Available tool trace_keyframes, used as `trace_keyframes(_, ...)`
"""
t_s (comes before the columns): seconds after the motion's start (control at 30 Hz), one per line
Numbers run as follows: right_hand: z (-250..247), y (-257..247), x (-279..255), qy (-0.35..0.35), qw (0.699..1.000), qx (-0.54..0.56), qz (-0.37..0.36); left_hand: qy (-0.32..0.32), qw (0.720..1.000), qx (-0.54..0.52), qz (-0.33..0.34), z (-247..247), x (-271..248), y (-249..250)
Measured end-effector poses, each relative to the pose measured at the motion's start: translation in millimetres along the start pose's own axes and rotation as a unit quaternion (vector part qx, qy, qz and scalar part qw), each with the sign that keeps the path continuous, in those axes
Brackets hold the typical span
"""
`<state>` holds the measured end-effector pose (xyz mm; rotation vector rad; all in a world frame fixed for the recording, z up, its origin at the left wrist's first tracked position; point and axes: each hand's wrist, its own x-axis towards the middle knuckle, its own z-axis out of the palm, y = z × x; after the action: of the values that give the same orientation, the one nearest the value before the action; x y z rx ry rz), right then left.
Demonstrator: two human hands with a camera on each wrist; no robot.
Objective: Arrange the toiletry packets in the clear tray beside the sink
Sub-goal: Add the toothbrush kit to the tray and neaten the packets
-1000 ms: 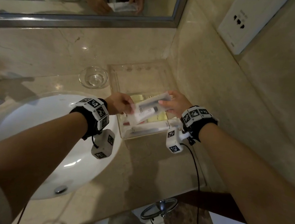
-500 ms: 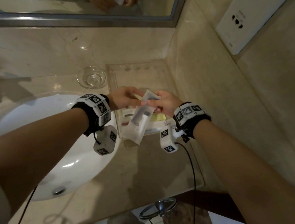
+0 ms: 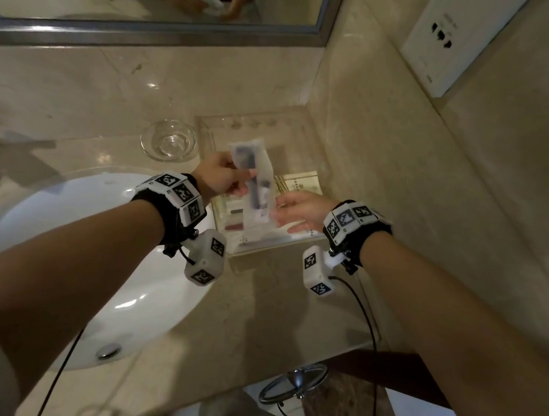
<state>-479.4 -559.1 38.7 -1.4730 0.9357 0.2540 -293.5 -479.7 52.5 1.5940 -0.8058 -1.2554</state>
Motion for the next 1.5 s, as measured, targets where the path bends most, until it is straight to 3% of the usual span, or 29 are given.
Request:
trace_keyframes(0.1,4,4,4,-0.003,1.000,0.026,-0.004,0.002,0.996,-0.087,-0.018,0,1,2)
trace_keyframes(0.27,-3,5,2,0.078,0.994,0.078,-0.028,0.011,0.995,-0.086,-0.044,-4,4,1)
trace_keyframes(0.57,-23,14,-2,0.060,0.994,-0.071,0.050,0.012,0.993,-0.099,-0.056,3,10,-5)
trace_keyframes(0.83,-35,26,8,0.258,0.962,0.089,0.015,-0.027,0.991,0.076,-0.108,8,22,-14)
trace_keyframes(0.93,-31,21,20,0.333,0.941,-0.033,0.052,-0.023,0.987,0.096,-0.123,14,27,-22)
trace_keyframes(1.1,-28,23,21,0.329,0.908,-0.239,0.100,-0.009,0.969,0.223,-0.103,27,34,-26)
trace_keyframes(1.27,-28,30,23,0.335,0.879,-0.318,0.116,-0.001,0.942,0.325,-0.089,37,40,-27)
trace_keyframes(1.5,-31,32,32,0.362,0.860,-0.337,0.129,0.004,0.913,0.404,-0.066,46,40,-38)
